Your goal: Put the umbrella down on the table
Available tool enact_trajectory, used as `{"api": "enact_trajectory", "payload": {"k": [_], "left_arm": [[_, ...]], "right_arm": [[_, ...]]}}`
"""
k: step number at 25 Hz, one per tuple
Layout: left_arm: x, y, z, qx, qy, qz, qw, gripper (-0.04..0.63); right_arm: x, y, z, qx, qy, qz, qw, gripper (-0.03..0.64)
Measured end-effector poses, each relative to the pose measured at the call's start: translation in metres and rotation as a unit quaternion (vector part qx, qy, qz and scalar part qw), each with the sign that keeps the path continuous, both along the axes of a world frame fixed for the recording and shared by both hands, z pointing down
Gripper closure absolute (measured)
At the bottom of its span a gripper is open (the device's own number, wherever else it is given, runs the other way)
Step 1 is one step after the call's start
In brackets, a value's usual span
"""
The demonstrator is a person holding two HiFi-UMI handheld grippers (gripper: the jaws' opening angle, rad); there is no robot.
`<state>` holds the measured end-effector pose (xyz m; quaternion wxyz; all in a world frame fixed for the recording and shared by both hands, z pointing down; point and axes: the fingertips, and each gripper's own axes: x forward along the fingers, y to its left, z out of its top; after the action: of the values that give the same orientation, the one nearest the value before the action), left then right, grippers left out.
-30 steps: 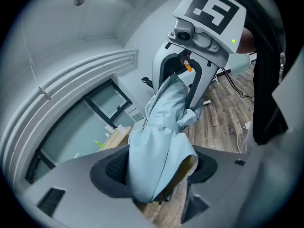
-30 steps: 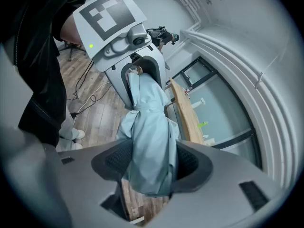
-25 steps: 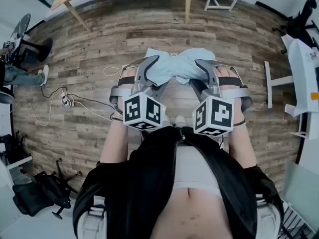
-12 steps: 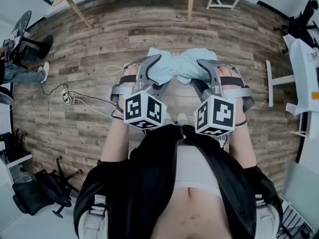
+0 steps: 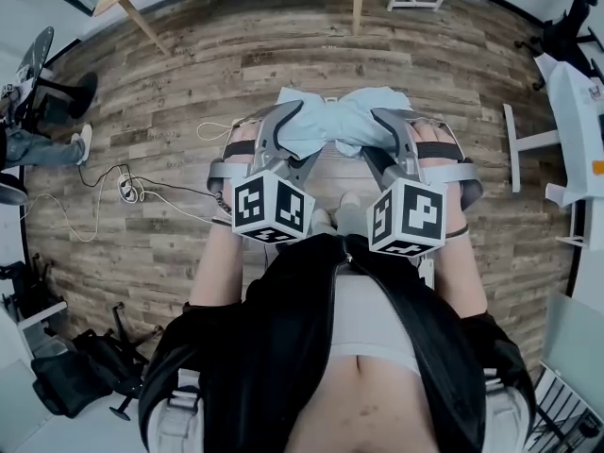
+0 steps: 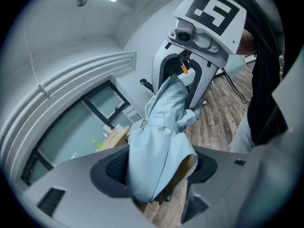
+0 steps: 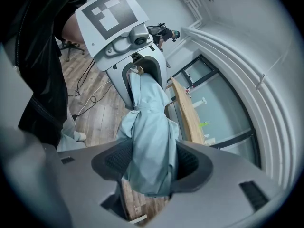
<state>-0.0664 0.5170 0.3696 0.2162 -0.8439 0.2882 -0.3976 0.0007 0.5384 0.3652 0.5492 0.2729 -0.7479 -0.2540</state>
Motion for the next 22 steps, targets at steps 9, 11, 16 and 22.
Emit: {"api": "enact_trajectory", "payload": {"k": [9, 11, 16, 22], "left_arm": [[-0.001, -0.021, -0.001, 0.004, 0.002, 0.002, 1.0000, 0.301], [-0.001, -0.029, -0.001, 0.004, 0.000, 0.000, 1.0000, 0.301], [-0.001, -0.057, 0.001, 0.004, -0.003, -0.002, 1.0000, 0.301], [0.007, -0.105, 0.008, -0.001, -0.007, -0.007, 1.0000, 0.301]], "right_arm": [[-0.001, -0.020, -0.001, 0.003, 0.002, 0.004, 1.000, 0.350], [-0.001, -0.029, -0.001, 0.004, 0.001, 0.003, 1.000, 0.350], [-0.001, -0.058, 0.002, 0.000, -0.002, 0.000, 1.000, 0.350], [0.007, -0.107, 0.010, -0.008, -0.006, -0.005, 1.000, 0.350]]}}
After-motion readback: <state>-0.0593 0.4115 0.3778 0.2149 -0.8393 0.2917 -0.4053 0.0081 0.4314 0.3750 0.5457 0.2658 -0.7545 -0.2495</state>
